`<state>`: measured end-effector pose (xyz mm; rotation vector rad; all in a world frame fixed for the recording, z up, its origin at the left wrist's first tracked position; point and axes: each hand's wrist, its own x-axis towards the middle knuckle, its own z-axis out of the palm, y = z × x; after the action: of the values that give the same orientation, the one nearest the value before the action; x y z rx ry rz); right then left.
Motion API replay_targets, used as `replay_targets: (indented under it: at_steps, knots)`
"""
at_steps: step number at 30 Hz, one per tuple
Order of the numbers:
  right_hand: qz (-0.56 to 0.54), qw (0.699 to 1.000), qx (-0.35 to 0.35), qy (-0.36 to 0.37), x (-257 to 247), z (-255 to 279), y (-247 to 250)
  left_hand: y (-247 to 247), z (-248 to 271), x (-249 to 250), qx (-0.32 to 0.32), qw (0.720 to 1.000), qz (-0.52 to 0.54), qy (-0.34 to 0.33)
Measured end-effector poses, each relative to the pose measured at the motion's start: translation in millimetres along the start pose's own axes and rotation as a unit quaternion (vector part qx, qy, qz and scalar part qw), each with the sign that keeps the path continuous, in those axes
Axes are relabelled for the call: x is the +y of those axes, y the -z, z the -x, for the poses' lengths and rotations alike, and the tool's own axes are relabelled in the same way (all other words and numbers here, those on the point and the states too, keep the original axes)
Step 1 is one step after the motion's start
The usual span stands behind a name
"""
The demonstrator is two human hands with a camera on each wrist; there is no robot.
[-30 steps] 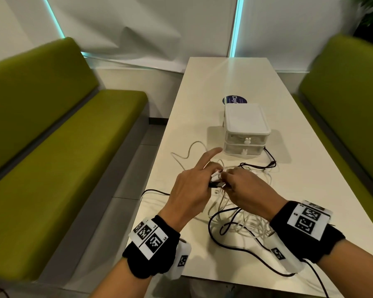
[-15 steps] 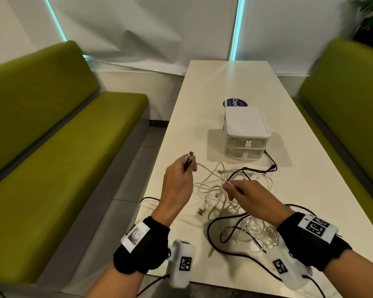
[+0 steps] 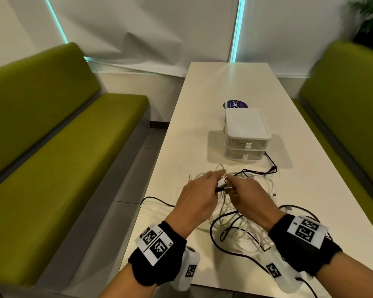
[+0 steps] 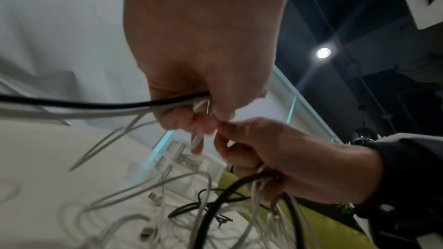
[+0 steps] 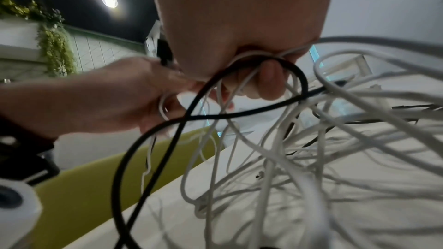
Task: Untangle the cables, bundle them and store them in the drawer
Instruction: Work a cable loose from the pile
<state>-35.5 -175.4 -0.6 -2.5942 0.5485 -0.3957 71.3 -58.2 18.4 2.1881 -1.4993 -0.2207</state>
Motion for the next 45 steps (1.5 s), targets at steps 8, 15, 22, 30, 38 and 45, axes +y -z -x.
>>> replay_targets:
  at_steps: [8, 15, 22, 30, 38, 45]
  knots:
    - [-0.024, 0.998, -0.041, -0.029, 3.3, 4.9, 0.1, 7.6, 1.0, -6.6, 0.032, 0.998, 0.043, 0.042]
    - [-0.083, 0.992, -0.080, -0.047, 5.7, 8.7, 5.3, 35.4, -4.5, -24.4, 0.204, 0.952, 0.181, 0.138]
    - [0.023, 0.996, -0.057, -0.060, 13.0, 4.6, 1.6, 26.0, 2.4, -29.3, 0.193, 0.965, 0.160, 0.074]
    - [0.072, 0.996, -0.053, 0.019, -6.2, -6.9, 13.8, 20.8, -3.4, 2.6, 0.026, 0.999, 0.025, -0.039]
    - [0.043, 0.996, -0.080, 0.021, -4.6, 0.4, 14.6, 18.0, -0.9, 0.8, 0.024, 0.999, -0.038, -0.004]
    - [-0.017, 0.996, -0.071, -0.043, 15.0, 0.0, 19.2, 48.5, -11.5, -15.1, 0.242, 0.958, 0.124, 0.085]
